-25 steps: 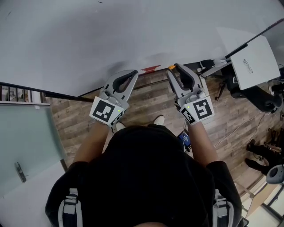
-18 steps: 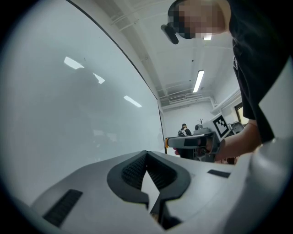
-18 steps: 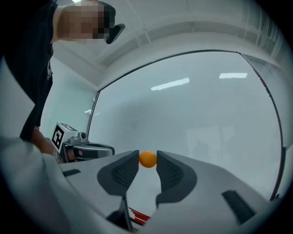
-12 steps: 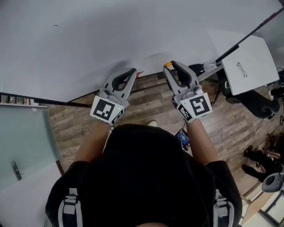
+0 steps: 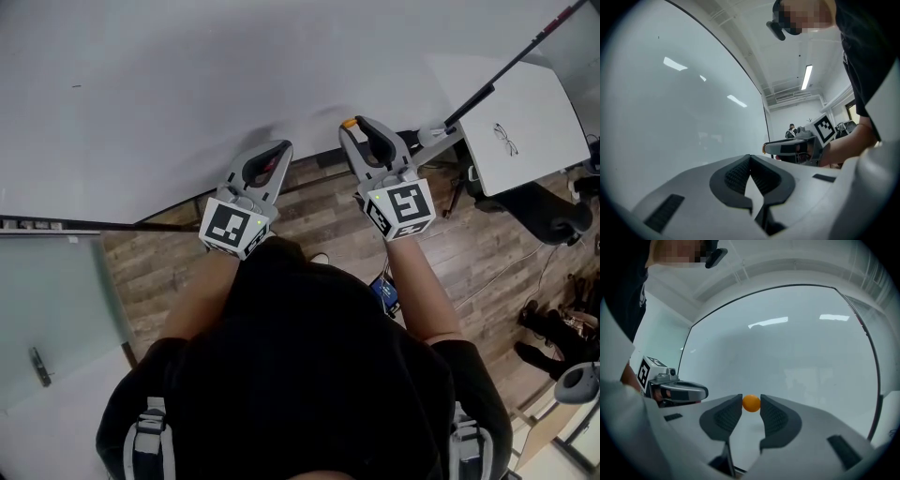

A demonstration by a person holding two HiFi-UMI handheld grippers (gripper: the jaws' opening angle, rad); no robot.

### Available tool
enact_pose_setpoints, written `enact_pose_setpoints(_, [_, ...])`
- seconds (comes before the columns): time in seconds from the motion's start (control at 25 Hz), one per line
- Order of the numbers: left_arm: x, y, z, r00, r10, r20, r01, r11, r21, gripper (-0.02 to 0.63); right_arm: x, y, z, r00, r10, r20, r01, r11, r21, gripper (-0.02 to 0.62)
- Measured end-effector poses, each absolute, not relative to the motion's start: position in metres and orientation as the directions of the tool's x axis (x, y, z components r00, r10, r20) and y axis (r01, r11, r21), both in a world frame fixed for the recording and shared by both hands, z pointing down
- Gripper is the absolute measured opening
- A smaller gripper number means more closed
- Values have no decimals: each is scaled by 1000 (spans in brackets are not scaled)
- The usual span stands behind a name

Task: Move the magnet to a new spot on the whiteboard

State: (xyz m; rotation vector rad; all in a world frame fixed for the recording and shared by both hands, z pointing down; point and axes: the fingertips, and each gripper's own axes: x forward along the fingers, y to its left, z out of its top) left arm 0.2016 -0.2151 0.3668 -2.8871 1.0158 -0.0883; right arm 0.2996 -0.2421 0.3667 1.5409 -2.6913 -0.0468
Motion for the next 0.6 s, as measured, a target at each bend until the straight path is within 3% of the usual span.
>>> enact_pose_setpoints(0.6, [236, -252, 386, 795, -605, 37, -602, -795, -66, 2, 313, -300, 397, -408, -909, 89, -910, 413, 43, 118])
